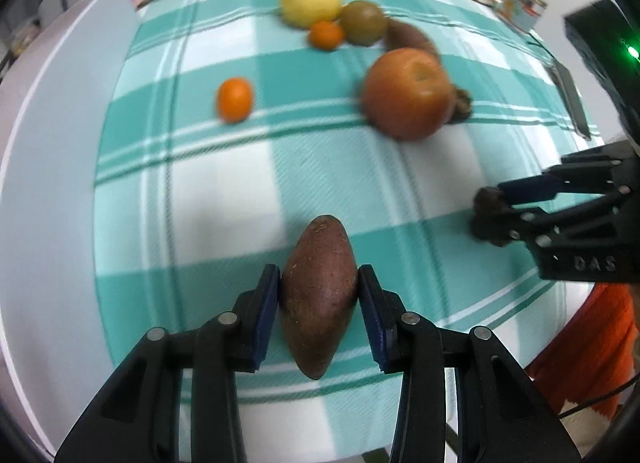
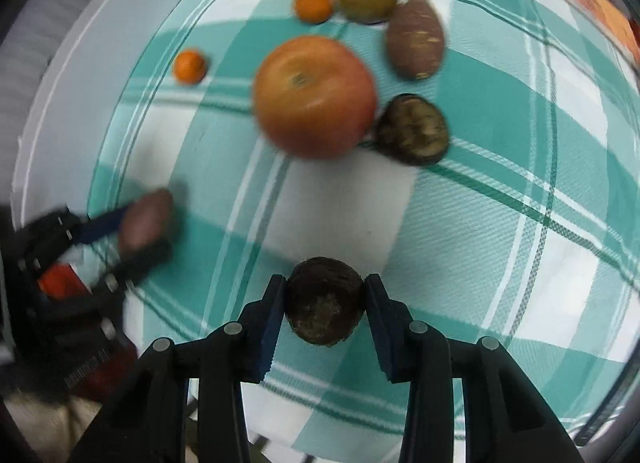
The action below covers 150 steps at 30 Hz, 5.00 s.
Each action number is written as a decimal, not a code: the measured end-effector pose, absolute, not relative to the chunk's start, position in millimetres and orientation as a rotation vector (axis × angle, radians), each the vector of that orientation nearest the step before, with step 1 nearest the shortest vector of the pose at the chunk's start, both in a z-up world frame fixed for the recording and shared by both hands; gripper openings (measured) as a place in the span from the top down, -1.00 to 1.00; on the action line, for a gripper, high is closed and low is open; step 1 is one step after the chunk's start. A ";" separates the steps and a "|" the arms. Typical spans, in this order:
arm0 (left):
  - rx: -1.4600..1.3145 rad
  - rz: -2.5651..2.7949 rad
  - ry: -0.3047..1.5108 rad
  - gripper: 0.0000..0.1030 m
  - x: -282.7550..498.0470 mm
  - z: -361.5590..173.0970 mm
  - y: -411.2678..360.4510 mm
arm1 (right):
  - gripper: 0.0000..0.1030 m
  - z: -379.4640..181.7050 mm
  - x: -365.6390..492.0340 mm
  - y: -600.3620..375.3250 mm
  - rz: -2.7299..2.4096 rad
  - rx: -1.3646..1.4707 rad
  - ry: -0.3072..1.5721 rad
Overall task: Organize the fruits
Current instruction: 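Carry the sweet potato and mangosteen over the white box with both tools, then open both tools to drop the fruits into the box, then withdraw, then grasp the small orange on the cloth with the left tool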
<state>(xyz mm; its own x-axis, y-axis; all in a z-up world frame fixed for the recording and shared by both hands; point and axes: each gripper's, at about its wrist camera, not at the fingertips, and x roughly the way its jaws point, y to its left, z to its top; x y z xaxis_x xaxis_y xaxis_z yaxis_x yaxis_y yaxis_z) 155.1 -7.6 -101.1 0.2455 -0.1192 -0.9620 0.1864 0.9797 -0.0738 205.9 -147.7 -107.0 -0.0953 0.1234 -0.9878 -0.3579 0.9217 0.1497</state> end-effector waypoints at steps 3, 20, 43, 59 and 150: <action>0.023 -0.214 1.343 0.07 156.6 -107.2 4.3 | 0.16 -116.5 205.5 -137.1 0.396 -0.160 1.642; 0.136 -0.217 1.333 0.22 158.9 -106.0 -11.4 | -0.01 -102.6 195.0 -150.3 0.360 -0.083 1.653; -0.189 0.094 1.091 0.23 119.8 54.3 229.1 | 0.23 75.8 160.1 97.4 0.888 -0.174 1.294; -0.272 0.266 1.235 0.19 109.3 -41.7 322.4 | 0.21 -42.9 147.0 217.0 0.853 -0.373 1.398; -0.049 -0.156 0.927 0.49 230.2 -113.1 28.0 | -1.00 -110.7 75.6 -223.9 0.110 -0.076 1.001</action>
